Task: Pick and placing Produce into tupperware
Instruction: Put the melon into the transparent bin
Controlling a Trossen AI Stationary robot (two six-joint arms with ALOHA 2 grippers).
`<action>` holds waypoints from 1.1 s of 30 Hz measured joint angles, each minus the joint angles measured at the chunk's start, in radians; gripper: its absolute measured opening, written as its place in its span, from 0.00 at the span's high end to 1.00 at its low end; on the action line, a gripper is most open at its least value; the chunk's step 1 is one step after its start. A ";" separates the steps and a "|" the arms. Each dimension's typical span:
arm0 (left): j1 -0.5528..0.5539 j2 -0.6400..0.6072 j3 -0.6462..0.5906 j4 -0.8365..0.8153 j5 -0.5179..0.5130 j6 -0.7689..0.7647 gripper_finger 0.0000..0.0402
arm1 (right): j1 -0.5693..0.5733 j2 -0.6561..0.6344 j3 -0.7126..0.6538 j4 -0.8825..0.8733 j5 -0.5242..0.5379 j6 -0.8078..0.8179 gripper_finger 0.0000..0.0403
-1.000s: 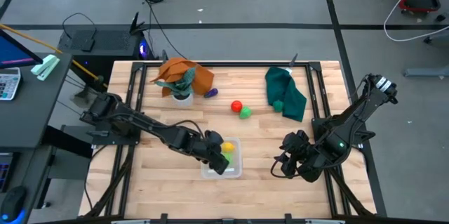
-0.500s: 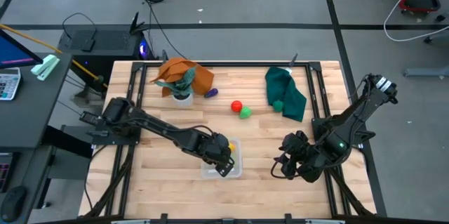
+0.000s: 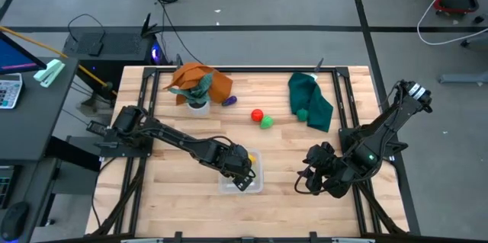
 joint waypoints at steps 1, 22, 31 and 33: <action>0.000 0.000 0.000 -0.001 0.000 0.001 0.43 | 0.000 0.000 0.000 0.000 0.000 0.000 0.51; -0.002 -0.001 -0.001 -0.015 0.023 -0.004 0.41 | 0.000 0.000 0.000 0.000 0.004 0.000 0.51; -0.014 -0.001 -0.001 -0.008 0.061 -0.011 0.41 | 0.000 0.000 0.000 0.000 0.004 0.001 0.51; -0.017 -0.001 -0.001 -0.008 0.063 -0.011 0.41 | 0.000 0.000 0.000 0.000 0.004 0.001 0.51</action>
